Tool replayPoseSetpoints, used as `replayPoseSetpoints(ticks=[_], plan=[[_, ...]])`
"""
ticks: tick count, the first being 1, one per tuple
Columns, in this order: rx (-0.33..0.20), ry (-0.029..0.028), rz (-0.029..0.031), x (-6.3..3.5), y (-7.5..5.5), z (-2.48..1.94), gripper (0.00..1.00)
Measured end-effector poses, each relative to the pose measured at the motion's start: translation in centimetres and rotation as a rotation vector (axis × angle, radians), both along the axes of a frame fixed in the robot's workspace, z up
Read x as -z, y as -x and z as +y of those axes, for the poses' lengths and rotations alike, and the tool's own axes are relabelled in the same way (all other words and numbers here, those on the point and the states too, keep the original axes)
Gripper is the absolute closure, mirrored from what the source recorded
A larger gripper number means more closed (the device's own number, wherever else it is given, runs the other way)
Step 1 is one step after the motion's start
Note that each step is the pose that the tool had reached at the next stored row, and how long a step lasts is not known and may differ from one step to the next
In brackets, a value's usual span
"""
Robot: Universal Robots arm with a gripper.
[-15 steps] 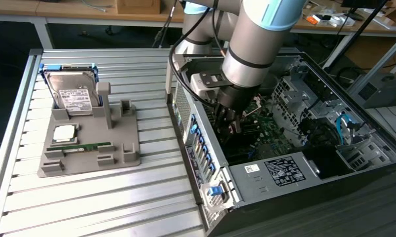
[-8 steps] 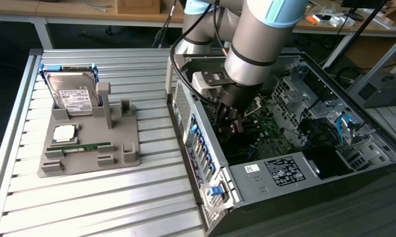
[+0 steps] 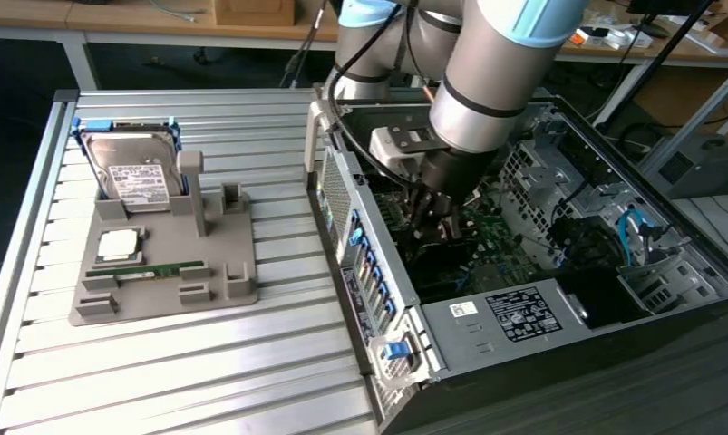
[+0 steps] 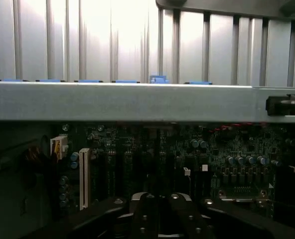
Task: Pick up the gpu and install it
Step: 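Press down on the gpu until it lock into place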
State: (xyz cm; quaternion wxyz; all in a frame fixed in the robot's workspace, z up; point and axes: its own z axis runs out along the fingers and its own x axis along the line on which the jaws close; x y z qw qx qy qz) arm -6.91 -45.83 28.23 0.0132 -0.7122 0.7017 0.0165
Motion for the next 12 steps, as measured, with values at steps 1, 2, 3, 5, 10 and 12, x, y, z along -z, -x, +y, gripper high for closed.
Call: replayPoseSetpoints(ticks=[1, 2, 3, 5, 10, 12], plan=[[0.000, -0.0018, 0.0018, 0.00, -0.4, 0.00, 0.90], [0.000, -0.0051, 0.0055, 0.00, -1.2, 0.00, 0.90], [0.000, -0.0077, 0.0077, 0.00, -1.6, -0.01, 0.90], [0.000, -0.0124, 0.0140, 0.00, -2.7, -0.01, 0.90], [0.000, -0.0191, 0.0242, 0.01, -4.9, -0.01, 0.90], [0.000, -0.0214, 0.0270, 0.01, -5.5, 0.00, 0.90]])
